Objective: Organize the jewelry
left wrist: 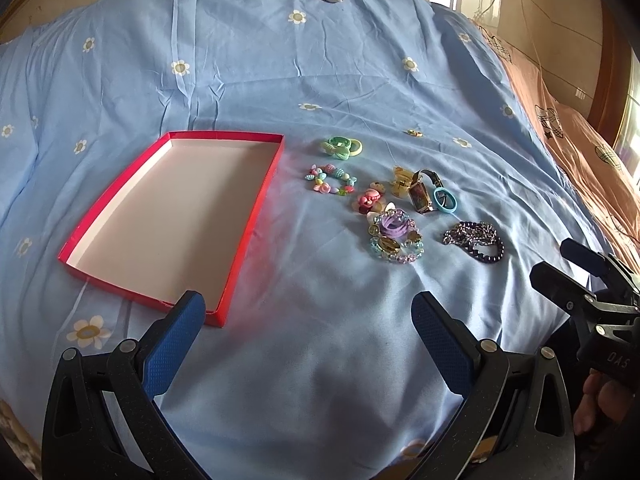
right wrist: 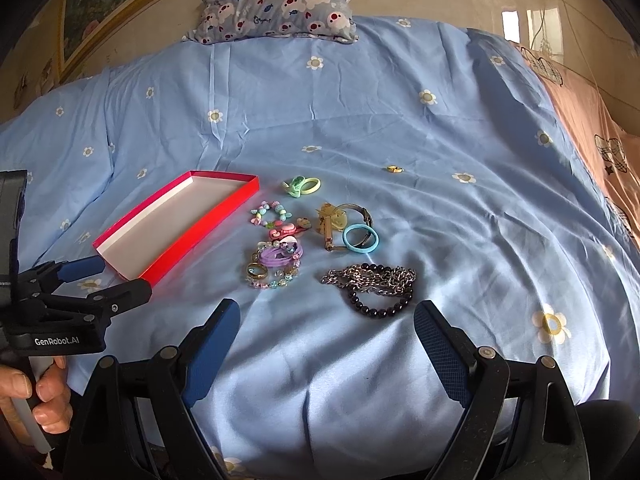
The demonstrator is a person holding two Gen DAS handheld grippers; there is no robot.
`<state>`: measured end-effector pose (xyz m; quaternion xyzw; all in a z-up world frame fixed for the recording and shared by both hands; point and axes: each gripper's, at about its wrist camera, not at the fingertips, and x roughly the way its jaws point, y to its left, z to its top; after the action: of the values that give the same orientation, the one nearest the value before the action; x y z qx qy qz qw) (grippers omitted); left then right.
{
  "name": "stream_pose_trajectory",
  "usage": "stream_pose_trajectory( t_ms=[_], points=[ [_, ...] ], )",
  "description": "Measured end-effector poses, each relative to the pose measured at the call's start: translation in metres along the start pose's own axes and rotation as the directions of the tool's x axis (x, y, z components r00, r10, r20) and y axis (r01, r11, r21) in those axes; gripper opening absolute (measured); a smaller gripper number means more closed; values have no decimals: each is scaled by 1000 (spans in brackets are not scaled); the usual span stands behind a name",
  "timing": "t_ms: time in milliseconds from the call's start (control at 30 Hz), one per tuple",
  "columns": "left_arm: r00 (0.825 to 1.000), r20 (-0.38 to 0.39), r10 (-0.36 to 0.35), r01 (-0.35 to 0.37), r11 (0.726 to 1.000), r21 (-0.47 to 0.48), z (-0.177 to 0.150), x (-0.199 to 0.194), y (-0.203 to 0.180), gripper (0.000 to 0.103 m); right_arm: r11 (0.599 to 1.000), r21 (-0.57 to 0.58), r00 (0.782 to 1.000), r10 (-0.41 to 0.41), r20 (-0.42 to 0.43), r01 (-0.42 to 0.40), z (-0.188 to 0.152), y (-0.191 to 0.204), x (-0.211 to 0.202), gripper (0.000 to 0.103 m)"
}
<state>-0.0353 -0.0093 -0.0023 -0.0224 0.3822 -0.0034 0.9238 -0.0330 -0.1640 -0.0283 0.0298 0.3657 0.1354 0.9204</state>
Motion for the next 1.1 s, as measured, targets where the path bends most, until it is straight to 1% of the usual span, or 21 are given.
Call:
stream_pose_trajectory(
  t_ms=[167,333,467,567,667,767,900,967,1033,1100],
  points=[
    [999,-20,-28,28,1000,1,7,8,0,103,1000,17,1000,5,-8,-5,0,-8,5,90],
    [998,-40,-47,48,999,9,13,17,-1,99,1000,22,1000,7,-13,-7,2,-11,10,90],
    [997,-56,-59,60,998,16,18,25,-2,94,1000,25,1000,8,-16,-8,4,-14,13,90],
    [994,-75,-74,76,997,17,21,32,-3,87,999,31,1000,11,-28,-11,6,-17,18,90],
    [991,-91,-98,99,995,15,26,41,-4,84,999,43,999,17,-40,-15,8,-21,24,89],
    [987,-103,-119,121,993,13,32,49,-6,77,998,55,998,24,-51,-21,12,-25,30,82],
    [984,-117,-135,138,990,18,42,60,-10,69,996,83,997,33,-68,-27,18,-35,40,66],
    [982,-125,-144,147,989,20,47,66,-11,67,994,102,996,42,-80,-34,22,-40,46,61],
    [980,-136,-148,152,988,22,51,73,-13,67,993,116,995,49,-91,-38,24,-44,52,53],
    [977,-148,-157,162,987,22,55,79,-15,65,991,127,993,56,-103,-43,27,-46,58,50]
  ],
)
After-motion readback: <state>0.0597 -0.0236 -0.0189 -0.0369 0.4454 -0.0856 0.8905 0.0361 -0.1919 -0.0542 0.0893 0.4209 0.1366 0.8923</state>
